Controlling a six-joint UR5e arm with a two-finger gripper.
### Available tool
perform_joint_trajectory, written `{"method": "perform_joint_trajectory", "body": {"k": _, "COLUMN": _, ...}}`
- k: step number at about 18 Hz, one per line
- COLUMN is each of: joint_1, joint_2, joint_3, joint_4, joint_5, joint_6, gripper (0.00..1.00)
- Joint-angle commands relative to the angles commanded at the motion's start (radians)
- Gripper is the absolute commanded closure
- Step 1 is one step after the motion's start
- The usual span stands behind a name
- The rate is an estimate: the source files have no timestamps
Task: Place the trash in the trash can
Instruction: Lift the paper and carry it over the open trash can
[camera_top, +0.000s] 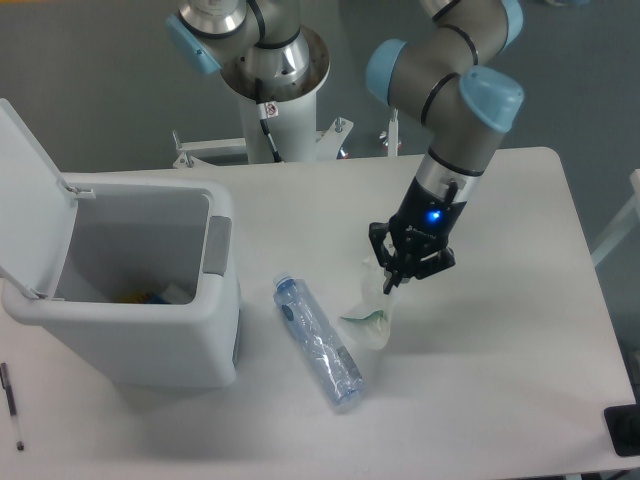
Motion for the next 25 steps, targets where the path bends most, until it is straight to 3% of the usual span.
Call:
{"method": "perform_joint_trajectory", "body": {"k": 7, "joint_1": -0.054, "joint_2": 0.011, "joint_3": 0.111, "joint_4": 0.0, "joint_5": -0.018, "joint_6": -0.207, "gripper": 1.0}}
{"method": "perform_joint_trajectory", "body": {"k": 11, "joint_1": -0.074, "joint_2": 0.052, "joint_3": 0.157, "joint_4": 0.0, "joint_5": -0.051, "joint_6": -0.312, "gripper": 1.0}}
{"method": "perform_joint_trajectory", "body": {"k": 25, "joint_1": -0.136, "joint_2": 0.138, "joint_3": 0.215, "joint_4": -0.002, "joint_5": -0.115, "joint_6": -0.464, "gripper": 1.0}}
